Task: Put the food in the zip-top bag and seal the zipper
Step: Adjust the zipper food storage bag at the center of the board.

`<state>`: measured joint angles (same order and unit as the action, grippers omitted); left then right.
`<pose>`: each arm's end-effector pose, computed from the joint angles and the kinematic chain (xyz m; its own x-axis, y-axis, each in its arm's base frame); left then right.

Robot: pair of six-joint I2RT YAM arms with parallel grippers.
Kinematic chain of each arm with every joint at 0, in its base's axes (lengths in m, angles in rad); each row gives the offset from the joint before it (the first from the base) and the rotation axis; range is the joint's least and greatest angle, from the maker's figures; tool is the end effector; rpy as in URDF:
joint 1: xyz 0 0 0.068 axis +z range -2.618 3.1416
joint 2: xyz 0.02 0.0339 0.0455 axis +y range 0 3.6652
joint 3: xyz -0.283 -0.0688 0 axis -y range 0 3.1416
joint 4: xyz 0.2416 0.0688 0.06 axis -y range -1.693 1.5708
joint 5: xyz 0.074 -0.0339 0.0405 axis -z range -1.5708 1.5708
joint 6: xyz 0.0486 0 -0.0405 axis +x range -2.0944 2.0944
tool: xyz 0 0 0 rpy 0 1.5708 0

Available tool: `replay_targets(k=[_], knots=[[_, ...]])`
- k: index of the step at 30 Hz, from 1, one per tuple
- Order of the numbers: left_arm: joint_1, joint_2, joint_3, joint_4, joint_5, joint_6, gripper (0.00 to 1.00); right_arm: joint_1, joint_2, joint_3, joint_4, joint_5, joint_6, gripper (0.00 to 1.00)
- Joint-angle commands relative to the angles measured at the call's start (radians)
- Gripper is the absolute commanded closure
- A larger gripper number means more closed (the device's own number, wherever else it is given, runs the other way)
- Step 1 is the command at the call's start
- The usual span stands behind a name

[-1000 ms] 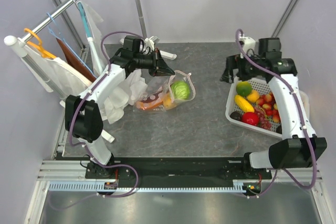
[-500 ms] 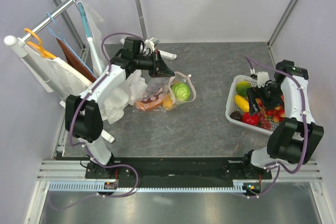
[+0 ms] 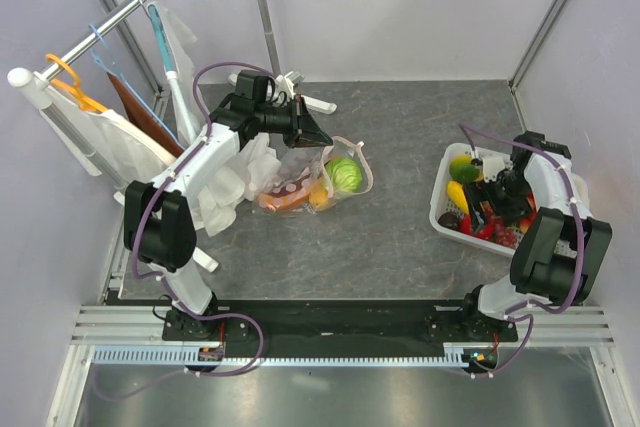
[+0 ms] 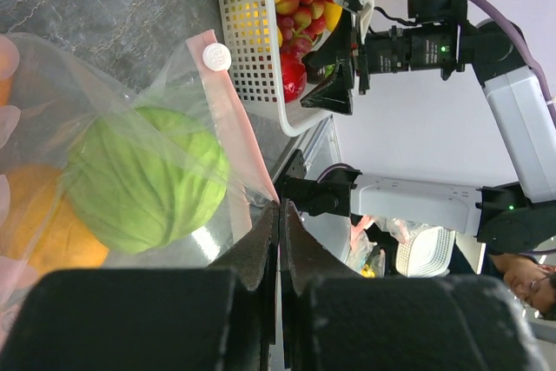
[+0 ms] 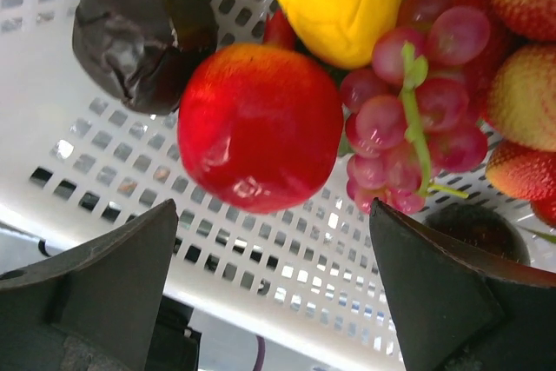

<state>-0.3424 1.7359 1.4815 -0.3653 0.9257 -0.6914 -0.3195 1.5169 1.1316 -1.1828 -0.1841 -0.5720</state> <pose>0.3632 -0.1707 0.3300 -0.9408 -0.0717 -0.3312 0.2787 0.3924 -0.8766 0.2416 -0.0706 0.2391 -0.9652 -0.2412 -0.1014 -0.2547 0.9549 0.1525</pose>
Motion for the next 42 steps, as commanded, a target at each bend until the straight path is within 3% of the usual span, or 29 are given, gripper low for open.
replay_targets(k=[1, 10, 15, 18, 19, 22, 23, 24, 27, 34, 42], knots=[[0.002, -0.032, 0.01, 0.025, 0.041, 0.007, 0.98, 0.005, 0.002, 0.003, 0.051, -0.014, 0.015, 0.02], [0.002, -0.038, 0.011, 0.026, 0.045, 0.001, 0.98, 0.005, -0.007, 0.132, -0.035, -0.097, 0.024, 0.02], [0.0, -0.05, -0.001, 0.025, 0.053, 0.001, 0.98, 0.007, -0.04, 0.302, -0.089, -0.309, 0.072, 0.05], [-0.001, -0.053, -0.007, 0.026, 0.059, 0.007, 0.98, 0.033, -0.014, 0.391, -0.068, -0.5, 0.17, 0.19], [-0.001, -0.053, -0.006, 0.026, 0.061, 0.009, 0.98, 0.063, 0.0, 0.402, -0.043, -0.544, 0.21, 0.3], [-0.001, -0.052, -0.003, 0.026, 0.061, 0.004, 0.98, 0.166, 0.002, 0.393, 0.151, -0.64, 0.418, 0.39], [0.0, -0.053, -0.004, 0.025, 0.061, 0.001, 0.98, 0.198, -0.003, 0.36, 0.287, -0.638, 0.475, 0.39], [0.0, -0.055, -0.004, 0.022, 0.062, 0.003, 0.98, 0.23, -0.006, 0.341, 0.355, -0.634, 0.595, 0.39], [0.0, -0.056, 0.006, -0.007, 0.068, 0.024, 0.98, 0.357, -0.008, 0.289, 0.547, -0.6, 0.736, 0.39], [0.0, -0.061, 0.011, -0.032, 0.068, 0.049, 0.98, 0.525, 0.103, 0.295, 0.583, -0.574, 0.744, 0.43], [0.0, -0.047, 0.028, -0.038, 0.078, 0.05, 0.98, 0.629, 0.086, 0.189, 0.615, -0.528, 0.73, 0.47]])
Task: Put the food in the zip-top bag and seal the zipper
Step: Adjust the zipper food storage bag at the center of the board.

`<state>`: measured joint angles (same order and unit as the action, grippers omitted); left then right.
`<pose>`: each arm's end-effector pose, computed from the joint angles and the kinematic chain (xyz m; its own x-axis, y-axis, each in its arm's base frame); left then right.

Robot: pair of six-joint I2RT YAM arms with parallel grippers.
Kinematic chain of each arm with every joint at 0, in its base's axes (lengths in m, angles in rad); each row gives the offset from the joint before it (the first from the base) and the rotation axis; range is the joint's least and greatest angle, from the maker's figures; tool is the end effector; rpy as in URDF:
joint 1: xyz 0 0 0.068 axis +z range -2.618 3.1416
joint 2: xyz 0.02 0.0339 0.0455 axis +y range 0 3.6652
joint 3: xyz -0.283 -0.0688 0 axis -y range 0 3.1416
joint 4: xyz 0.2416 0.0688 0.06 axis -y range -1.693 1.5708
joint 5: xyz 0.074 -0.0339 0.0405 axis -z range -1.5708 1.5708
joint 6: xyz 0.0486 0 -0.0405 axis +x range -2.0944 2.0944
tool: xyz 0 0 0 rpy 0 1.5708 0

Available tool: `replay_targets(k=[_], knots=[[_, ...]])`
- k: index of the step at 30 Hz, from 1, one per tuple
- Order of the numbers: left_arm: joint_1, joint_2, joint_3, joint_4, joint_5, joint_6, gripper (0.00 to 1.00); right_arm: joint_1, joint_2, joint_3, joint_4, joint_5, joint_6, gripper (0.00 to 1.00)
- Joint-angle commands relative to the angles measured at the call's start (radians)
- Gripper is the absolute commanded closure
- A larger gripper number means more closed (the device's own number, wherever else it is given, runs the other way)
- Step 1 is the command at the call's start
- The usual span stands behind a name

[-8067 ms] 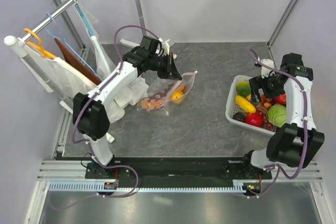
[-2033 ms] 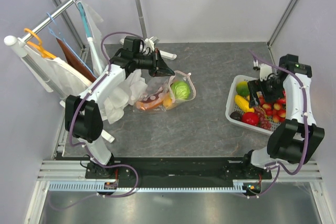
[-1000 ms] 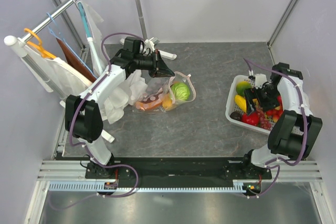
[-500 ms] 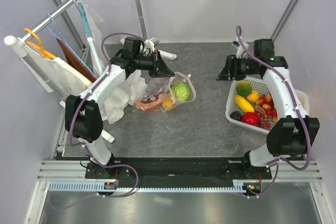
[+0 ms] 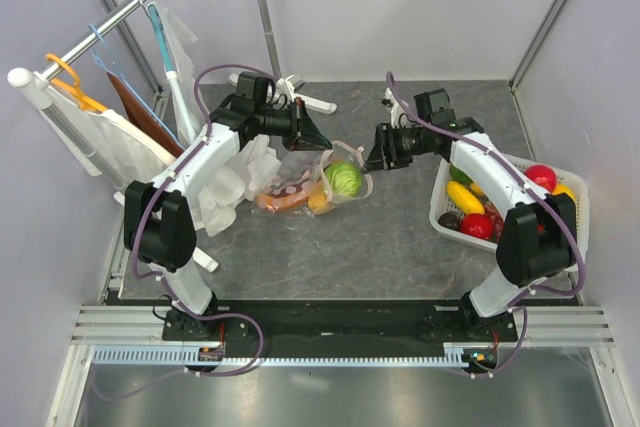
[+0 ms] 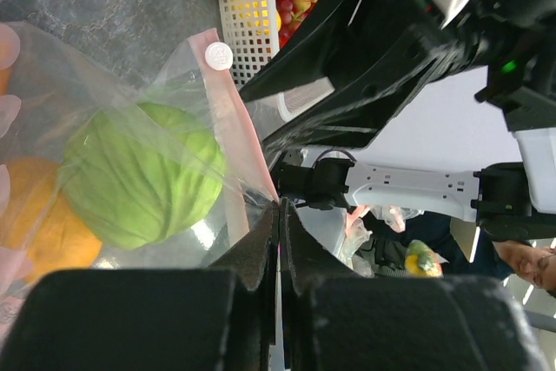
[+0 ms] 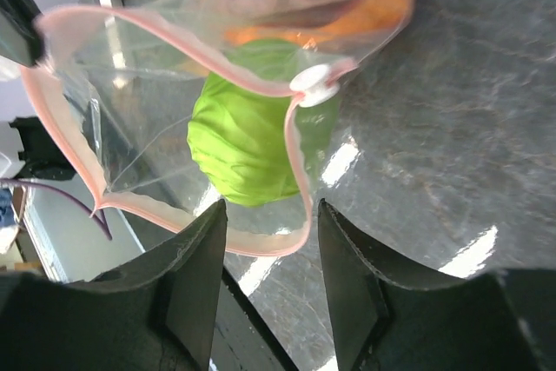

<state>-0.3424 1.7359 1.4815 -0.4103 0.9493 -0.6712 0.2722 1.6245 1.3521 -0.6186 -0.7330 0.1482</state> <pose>0.3597 -0.1702 0.3268 -0.9514 -0.0453 -0.3045 0.2638 0.3900 -0.8822 0.3315 0.1263 0.3032 -0.8302 -0.1178 -0.5449 -0.4877 0.6270 0.6075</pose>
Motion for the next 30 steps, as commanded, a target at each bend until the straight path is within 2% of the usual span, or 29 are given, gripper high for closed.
replay_targets(k=[1, 10, 14, 17, 18, 22, 23, 24, 27, 30], knots=[[0.0, -0.044, 0.031, 0.007, 0.054, 0.03, 0.98, 0.045, -0.022, -0.039, 0.049, 0.024, 0.01, 0.48], [0.002, -0.049, 0.023, 0.007, 0.063, 0.039, 0.98, 0.076, -0.023, -0.082, 0.045, 0.139, -0.019, 0.57], [0.003, -0.05, 0.019, 0.005, 0.068, 0.045, 0.98, 0.078, -0.006, -0.084, 0.042, 0.156, -0.038, 0.69], [0.009, -0.053, 0.014, 0.002, 0.068, 0.048, 0.98, 0.076, -0.002, -0.085, 0.031, 0.144, -0.047, 0.88], [0.01, -0.055, 0.013, -0.001, 0.066, 0.048, 0.98, 0.078, -0.003, -0.082, 0.025, 0.136, -0.047, 1.0], [-0.006, -0.075, 0.055, -0.065, 0.052, 0.119, 0.98, 0.068, -0.055, -0.021, 0.019, -0.013, 0.016, 1.0], [-0.016, -0.078, 0.125, -0.112, 0.037, 0.212, 0.98, 0.068, -0.095, -0.001, 0.025, -0.044, 0.045, 1.0], [-0.044, -0.078, 0.17, -0.225, -0.019, 0.269, 0.98, 0.068, -0.118, 0.021, 0.055, -0.074, 0.072, 1.0], [-0.095, -0.081, 0.324, -0.387, -0.149, 0.438, 0.98, 0.068, -0.19, 0.128, 0.105, -0.118, 0.169, 1.0], [-0.107, -0.081, 0.45, -0.459, -0.245, 0.505, 0.98, 0.068, -0.206, 0.205, 0.094, -0.167, 0.25, 1.0]])
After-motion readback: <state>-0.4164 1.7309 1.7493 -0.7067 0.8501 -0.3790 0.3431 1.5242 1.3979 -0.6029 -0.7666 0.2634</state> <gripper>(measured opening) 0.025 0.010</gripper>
